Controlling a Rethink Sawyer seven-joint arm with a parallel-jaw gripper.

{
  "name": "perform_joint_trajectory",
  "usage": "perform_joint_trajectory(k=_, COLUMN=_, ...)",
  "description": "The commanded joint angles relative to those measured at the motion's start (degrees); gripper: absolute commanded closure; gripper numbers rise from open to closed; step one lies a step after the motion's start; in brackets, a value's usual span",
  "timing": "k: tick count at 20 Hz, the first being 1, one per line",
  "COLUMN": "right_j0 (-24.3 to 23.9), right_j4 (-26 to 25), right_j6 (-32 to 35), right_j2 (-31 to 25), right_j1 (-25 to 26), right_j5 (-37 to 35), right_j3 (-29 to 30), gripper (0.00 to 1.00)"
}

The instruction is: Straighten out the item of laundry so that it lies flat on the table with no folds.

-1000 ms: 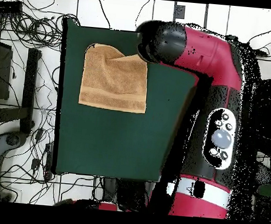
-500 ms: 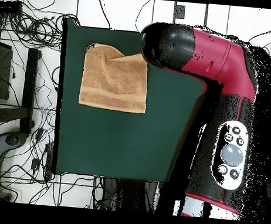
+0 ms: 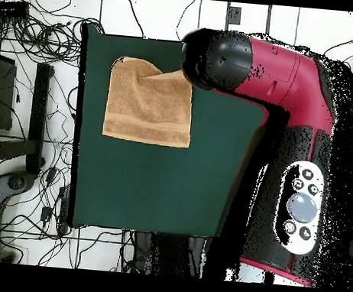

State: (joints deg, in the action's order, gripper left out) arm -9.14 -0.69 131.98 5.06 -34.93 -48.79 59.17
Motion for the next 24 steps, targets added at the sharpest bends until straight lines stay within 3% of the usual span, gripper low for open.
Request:
perform_joint_trajectory(k=1, right_j0=1.13, right_j4=-0.02, right_j6=-6.36, right_j2=-8.68, right_j1=1.74, right_j5=-0.44, right_j3=13.01, gripper=0.0)
perform_joint_trajectory(k=9, right_j0=1.24, right_j4=0.61, right_j6=-0.41, right_j2=-7.74, right_j1=2.33, right_j5=1.54, right_j3=15.09, gripper=0.0)
perform_joint_trajectory(k=24, right_j0=1.07, right_j4=1.43, right_j6=0.96, right_j2=-8.02, right_j1=1.91, right_j5=2.58, right_j3=17.87, gripper=0.0)
